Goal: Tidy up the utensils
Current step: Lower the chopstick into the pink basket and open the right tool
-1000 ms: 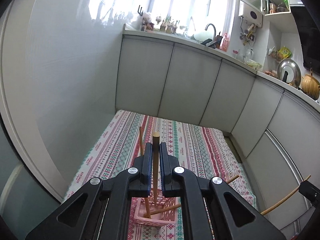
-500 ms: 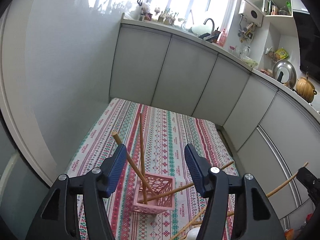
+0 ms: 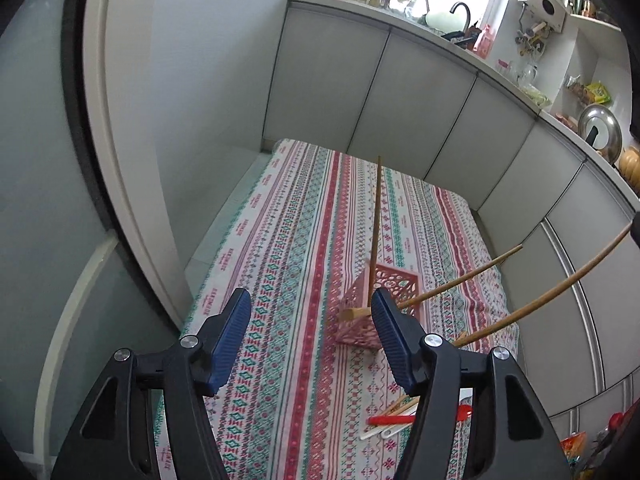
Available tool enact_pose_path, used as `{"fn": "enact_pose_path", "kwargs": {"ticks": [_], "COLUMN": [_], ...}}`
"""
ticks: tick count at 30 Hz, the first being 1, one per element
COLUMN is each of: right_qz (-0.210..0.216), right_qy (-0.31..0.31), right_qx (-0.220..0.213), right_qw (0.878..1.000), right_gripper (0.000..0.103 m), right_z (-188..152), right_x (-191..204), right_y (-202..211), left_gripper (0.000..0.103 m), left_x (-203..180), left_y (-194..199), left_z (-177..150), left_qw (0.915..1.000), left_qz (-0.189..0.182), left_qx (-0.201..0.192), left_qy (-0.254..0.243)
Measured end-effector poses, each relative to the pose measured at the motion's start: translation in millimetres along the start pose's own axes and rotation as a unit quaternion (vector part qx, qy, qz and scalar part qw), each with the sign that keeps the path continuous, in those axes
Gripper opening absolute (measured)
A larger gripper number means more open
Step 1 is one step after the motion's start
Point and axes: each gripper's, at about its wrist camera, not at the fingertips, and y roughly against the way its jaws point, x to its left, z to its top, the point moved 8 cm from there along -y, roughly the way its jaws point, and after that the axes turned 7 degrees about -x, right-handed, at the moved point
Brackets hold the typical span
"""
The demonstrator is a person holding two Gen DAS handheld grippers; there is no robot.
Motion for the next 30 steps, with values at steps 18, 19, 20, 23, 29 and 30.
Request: {"fn": "enact_pose_path", "kwargs": {"ticks": [18,19,20,23,29,30], "right_qz": [-0.025,-0.025,-0.027,-0.029,-0.034,-0.034], "right_qy": [0.059,0.059,0.060,0.060,0.064,0.066], "right_qx": [-0.001,0.004,0.010,0.028,0.062,0.069], "right_qw": [0.998,0.998,0.998,0.997,0.995,0.995], "right_gripper": [0.005,0.005,0.005,0.005,0.005,0.005], "right_z": [-34.9,-39.3,-44.3,-57.4,-80.4,-83.7], "right_x": [37.8,36.6,35.5,31.2,25.6,25.3], "right_y": [-87.5,-92.0,-96.6,-104.7,-120.0,-121.9], "left_gripper": [0.065,0.065,0.065,0.065,0.065,0.065], "left_x": [32.2,32.3,32.5,31.2,27.7,27.1], "left_y": [-3.4,-4.7,-5.6,-7.1,-11.2,-11.8], "left_z": [-21.6,-21.0,-21.4,-22.6,-25.7,-26.3], "left_qw": [0.9989,0.9988,0.9987,0.9985,0.9981,0.9980], "left_qz": [0.017,0.016,0.016,0.015,0.012,0.012], "left_qx": [0.042,0.044,0.045,0.049,0.057,0.058], "left_qy": [-0.015,-0.015,-0.016,-0.019,-0.022,-0.023]}}
